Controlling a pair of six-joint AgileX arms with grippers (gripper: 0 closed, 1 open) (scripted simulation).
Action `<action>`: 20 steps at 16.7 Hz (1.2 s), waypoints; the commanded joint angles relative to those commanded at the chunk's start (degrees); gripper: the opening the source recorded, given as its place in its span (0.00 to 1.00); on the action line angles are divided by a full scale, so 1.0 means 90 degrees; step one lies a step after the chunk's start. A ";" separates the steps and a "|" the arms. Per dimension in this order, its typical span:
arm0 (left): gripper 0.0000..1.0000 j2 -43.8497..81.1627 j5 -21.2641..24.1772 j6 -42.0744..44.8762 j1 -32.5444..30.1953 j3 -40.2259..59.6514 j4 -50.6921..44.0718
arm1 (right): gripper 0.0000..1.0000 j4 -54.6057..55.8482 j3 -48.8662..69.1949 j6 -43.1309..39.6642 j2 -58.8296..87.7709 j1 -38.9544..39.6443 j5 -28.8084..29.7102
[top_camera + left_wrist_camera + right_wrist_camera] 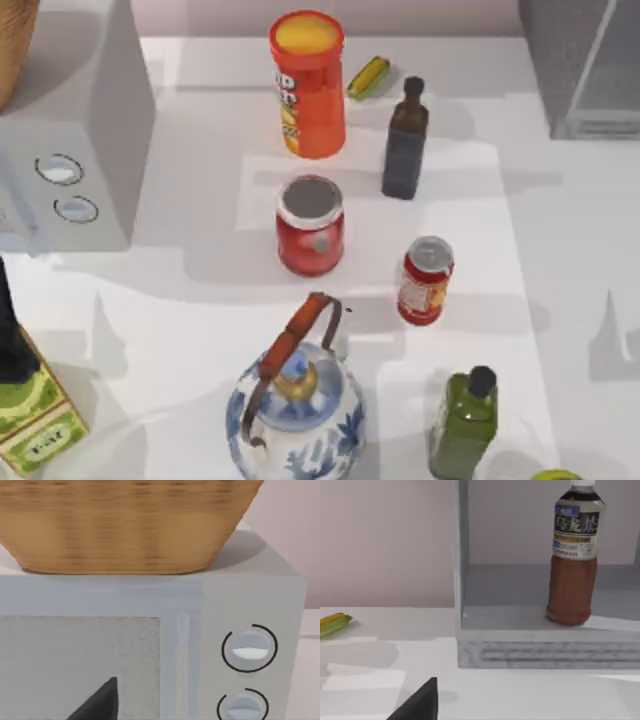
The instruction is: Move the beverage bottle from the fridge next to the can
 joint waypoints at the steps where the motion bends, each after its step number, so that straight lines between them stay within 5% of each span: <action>1: 1.00 0.0000 0.0000 0.0000 0.0000 0.0000 0.0000 | 1.00 0.0000 0.0000 0.0000 0.0000 0.0000 0.0000; 9: 1.00 0.0000 0.0000 0.0000 0.0000 0.0000 0.0000 | 1.00 0.1786 0.1454 -0.0034 0.1875 -0.0211 -0.0044; 20: 1.00 0.0000 0.0000 0.0000 0.0000 0.0000 0.0000 | 1.00 0.6177 0.4773 0.0002 0.9726 -0.0998 -0.0585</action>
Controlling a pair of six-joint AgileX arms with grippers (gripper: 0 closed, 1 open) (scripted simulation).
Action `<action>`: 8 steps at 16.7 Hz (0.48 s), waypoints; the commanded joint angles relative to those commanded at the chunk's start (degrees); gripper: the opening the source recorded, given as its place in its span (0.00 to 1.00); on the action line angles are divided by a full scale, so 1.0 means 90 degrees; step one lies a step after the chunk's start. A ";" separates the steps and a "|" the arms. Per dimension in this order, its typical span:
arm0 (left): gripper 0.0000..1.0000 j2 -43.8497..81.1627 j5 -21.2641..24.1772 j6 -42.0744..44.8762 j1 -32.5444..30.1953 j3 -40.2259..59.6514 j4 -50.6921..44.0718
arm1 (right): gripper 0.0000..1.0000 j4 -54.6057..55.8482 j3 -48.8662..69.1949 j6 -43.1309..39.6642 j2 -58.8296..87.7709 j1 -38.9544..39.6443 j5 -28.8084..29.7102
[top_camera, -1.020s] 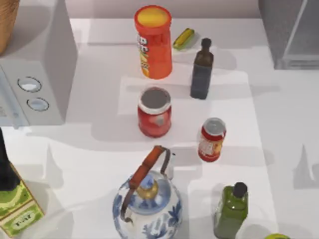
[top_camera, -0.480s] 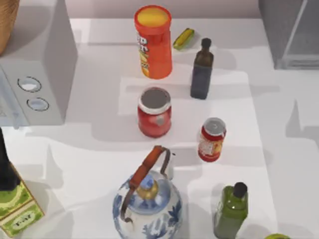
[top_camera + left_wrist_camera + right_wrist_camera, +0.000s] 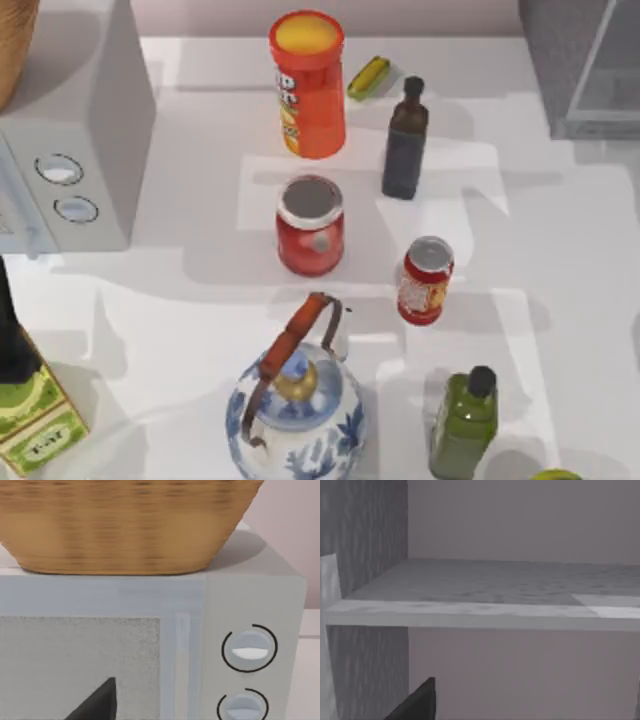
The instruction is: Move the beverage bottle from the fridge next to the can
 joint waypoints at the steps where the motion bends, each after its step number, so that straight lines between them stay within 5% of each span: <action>1: 1.00 0.0000 0.0000 0.0000 0.0000 0.0000 0.0000 | 1.00 0.0259 0.0207 0.0014 0.0628 -0.0064 -0.0085; 8: 1.00 0.0000 0.0000 0.0000 0.0000 0.0000 0.0000 | 1.00 0.1097 0.0988 0.0097 0.3201 -0.0383 -0.0582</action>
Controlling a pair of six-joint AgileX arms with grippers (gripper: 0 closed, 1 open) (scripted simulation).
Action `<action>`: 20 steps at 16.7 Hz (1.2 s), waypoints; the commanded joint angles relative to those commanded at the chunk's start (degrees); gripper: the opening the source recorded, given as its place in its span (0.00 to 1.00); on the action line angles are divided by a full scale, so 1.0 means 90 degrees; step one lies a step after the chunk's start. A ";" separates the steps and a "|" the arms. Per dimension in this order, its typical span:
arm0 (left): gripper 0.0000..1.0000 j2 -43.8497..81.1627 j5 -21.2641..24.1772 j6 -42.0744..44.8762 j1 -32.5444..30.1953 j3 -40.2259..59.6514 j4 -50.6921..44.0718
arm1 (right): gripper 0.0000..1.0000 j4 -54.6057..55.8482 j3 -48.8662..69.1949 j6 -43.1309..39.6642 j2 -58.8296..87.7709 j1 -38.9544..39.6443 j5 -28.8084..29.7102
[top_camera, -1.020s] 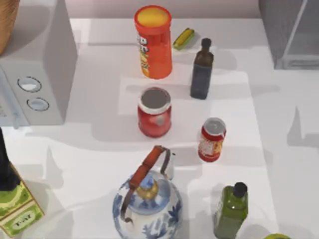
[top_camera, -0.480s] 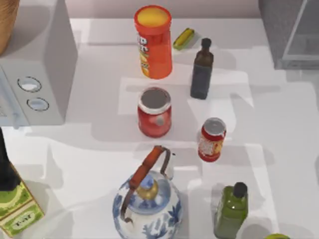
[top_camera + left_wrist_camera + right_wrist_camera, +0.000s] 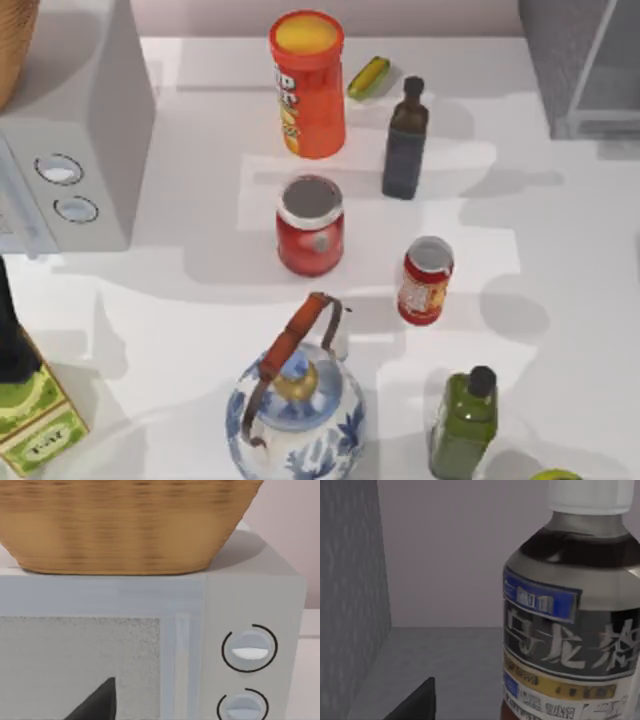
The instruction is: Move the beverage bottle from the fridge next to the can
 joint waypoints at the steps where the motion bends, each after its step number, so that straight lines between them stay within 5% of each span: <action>1: 1.00 0.0000 0.0000 0.0000 0.0000 0.0000 0.0000 | 1.00 0.0001 0.0028 0.0004 0.0103 -0.0016 -0.0027; 20: 1.00 0.0000 0.0000 0.0000 0.0000 0.0000 0.0000 | 1.00 -0.0821 0.1847 -0.0004 0.1131 0.0146 0.0144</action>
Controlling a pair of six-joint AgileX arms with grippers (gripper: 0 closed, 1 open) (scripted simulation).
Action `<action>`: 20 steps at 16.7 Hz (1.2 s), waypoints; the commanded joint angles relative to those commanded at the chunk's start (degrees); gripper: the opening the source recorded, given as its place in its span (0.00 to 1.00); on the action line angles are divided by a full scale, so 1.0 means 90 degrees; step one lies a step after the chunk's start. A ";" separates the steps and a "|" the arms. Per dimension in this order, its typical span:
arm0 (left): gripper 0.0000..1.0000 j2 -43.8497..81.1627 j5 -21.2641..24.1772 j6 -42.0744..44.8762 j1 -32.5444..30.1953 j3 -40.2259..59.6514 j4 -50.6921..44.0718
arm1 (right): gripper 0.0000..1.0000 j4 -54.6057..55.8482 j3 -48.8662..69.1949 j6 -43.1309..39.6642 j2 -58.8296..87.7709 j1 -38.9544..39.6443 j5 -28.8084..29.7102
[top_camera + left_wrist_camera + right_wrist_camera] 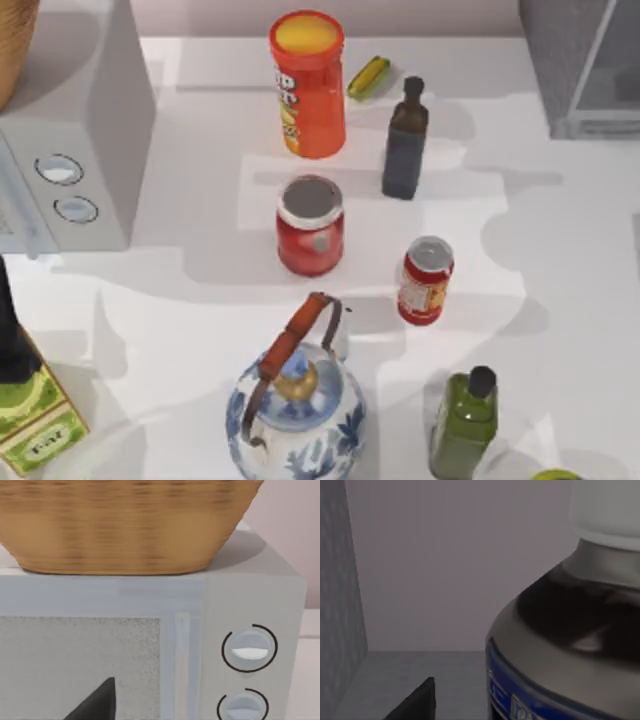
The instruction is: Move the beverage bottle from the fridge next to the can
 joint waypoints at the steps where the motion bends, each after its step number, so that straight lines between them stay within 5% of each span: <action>1: 1.00 0.0000 0.0000 0.0000 0.0000 0.0000 0.0000 | 1.00 0.0000 0.0000 0.0000 0.0000 0.0000 0.0000; 14: 1.00 0.0000 0.0000 0.0000 0.0000 0.0000 0.0000 | 0.02 0.0000 0.0000 0.0000 0.0000 0.0000 0.0000; 20: 1.00 0.0000 0.0000 0.0000 0.0000 0.0000 0.0000 | 0.00 0.0000 0.0000 0.0000 0.0000 0.0000 0.0000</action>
